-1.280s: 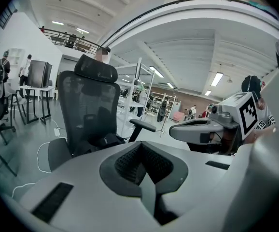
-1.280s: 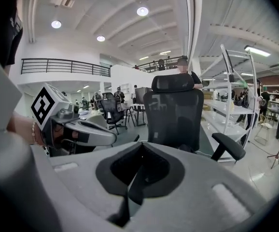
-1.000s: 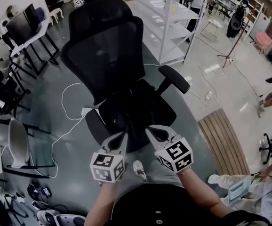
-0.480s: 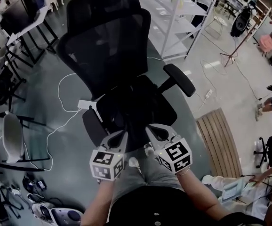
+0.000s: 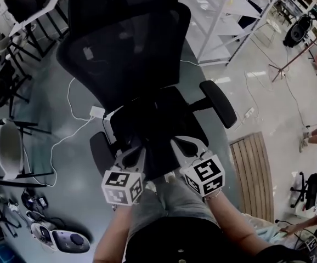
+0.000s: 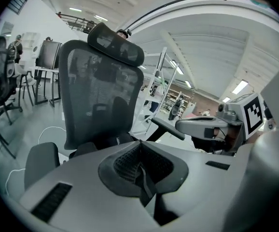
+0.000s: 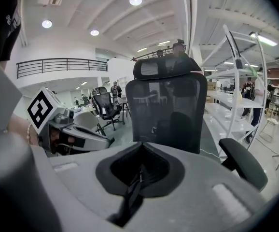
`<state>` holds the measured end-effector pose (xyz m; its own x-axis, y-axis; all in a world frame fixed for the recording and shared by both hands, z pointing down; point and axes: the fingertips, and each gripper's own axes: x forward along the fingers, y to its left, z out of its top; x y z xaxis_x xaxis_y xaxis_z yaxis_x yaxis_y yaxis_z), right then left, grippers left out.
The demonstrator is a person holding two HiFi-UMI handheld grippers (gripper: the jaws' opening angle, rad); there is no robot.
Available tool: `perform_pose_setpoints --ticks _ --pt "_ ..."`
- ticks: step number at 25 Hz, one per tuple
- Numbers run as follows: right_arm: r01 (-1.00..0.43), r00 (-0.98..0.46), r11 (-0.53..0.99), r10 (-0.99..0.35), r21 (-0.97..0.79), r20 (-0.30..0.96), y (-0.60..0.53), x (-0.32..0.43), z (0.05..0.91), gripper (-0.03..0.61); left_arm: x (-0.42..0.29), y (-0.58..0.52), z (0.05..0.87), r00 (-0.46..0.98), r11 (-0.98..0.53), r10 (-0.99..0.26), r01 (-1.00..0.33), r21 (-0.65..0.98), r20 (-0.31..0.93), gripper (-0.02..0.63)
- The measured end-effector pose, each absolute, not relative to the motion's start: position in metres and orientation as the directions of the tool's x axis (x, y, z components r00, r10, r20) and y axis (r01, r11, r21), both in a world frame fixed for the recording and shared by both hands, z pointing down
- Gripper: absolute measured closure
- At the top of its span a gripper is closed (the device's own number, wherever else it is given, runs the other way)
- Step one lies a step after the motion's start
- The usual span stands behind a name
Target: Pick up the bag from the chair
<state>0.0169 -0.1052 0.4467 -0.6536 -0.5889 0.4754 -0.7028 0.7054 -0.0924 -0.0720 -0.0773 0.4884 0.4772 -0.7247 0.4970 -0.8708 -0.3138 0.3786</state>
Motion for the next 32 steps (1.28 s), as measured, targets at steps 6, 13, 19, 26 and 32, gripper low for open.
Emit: perform_pose_setpoints --ticks 6,13,19,26,32 --pt "-0.672 -0.665 0.735 -0.54 -0.096 0.516 -0.154 0.024 0.471 0.578 -0.074 -0.116 0.514 0.431 -0.21 -0.727 -0.881 0.425 0.534 0.597" --pt "-0.657 -0.66 0.743 -0.482 -0.131 0.576 -0.19 0.026 0.511 0.578 -0.083 -0.139 0.557 0.39 -0.104 -0.69 -0.887 0.45 0.61 0.53" --pt "-0.64 -0.653 0.756 -0.438 -0.14 0.618 -0.206 0.028 0.551 0.578 -0.091 -0.146 0.6 0.34 -0.004 -0.656 -0.894 0.448 0.674 0.468" --pt "-0.656 -0.631 0.738 -0.423 -0.156 0.651 -0.223 0.04 0.594 0.578 -0.103 -0.152 0.651 0.251 0.107 -0.627 -0.91 0.401 0.737 0.439" --pt "-0.697 -0.563 0.71 -0.452 -0.103 0.692 -0.242 0.048 0.632 0.578 -0.117 -0.155 0.685 0.202 0.17 -0.602 -0.913 0.371 0.772 0.43"
